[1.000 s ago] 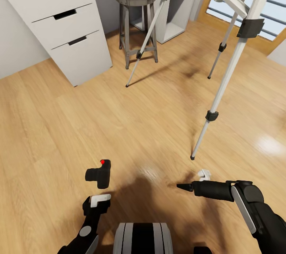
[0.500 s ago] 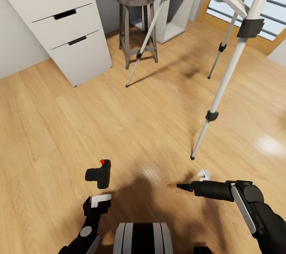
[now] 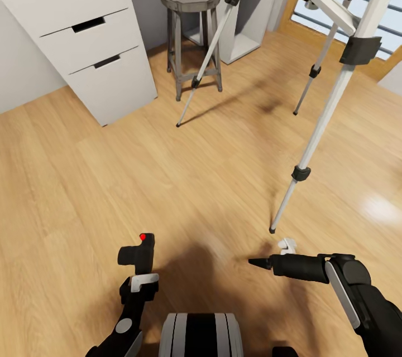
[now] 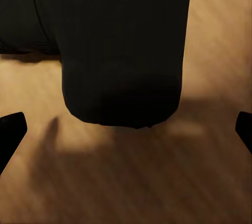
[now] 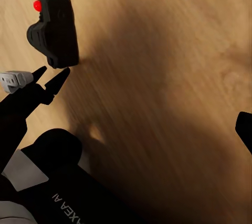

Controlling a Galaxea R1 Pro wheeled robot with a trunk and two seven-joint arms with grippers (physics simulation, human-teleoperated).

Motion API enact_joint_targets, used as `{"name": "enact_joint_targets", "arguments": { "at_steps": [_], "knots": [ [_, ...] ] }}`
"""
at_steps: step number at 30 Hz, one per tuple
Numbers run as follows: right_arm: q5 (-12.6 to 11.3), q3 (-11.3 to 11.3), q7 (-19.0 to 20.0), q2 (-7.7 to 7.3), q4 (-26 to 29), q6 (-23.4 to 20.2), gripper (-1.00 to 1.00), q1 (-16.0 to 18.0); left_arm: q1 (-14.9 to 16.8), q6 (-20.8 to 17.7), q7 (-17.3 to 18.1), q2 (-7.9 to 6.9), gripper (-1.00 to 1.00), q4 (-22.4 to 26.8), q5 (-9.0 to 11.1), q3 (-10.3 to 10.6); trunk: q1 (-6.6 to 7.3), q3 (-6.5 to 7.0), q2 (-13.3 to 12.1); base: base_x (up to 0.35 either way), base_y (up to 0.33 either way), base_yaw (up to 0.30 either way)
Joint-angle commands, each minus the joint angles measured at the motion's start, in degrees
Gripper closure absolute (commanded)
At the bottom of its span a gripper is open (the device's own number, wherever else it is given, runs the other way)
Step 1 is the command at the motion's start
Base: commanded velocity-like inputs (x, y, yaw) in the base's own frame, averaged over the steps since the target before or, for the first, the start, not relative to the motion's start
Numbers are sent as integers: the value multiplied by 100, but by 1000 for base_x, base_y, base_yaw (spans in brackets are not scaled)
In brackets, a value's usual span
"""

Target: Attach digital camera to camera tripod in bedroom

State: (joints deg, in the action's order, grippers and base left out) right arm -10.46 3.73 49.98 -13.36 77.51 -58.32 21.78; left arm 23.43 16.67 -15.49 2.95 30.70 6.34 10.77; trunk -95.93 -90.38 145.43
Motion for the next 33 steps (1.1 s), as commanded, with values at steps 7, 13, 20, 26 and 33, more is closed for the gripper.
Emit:
{"name": "enact_joint_targets", "arguments": {
  "at_steps": [7,13,20,26,33],
  "knots": [
    [-9,5,11,0,1,-30,-100,2,4,29,-42,-5,-100,-3,64,40,1,-3,1,7,0,0],
    [-9,5,11,0,1,-30,-100,2,4,29,-42,-5,-100,-3,68,39,1,-3,1,0,0,0],
    [-9,5,11,0,1,-30,-100,2,4,29,-42,-11,-100,-3,69,39,1,-3,1,24,0,0],
    [-9,5,11,0,1,-30,-100,2,4,29,-42,-9,-100,-3,69,39,1,-3,1,17,0,0],
    [-9,5,11,0,1,-30,-100,2,4,5,-48,-8,-100,-1,73,39,1,-3,1,5,0,0]
  ]
}}
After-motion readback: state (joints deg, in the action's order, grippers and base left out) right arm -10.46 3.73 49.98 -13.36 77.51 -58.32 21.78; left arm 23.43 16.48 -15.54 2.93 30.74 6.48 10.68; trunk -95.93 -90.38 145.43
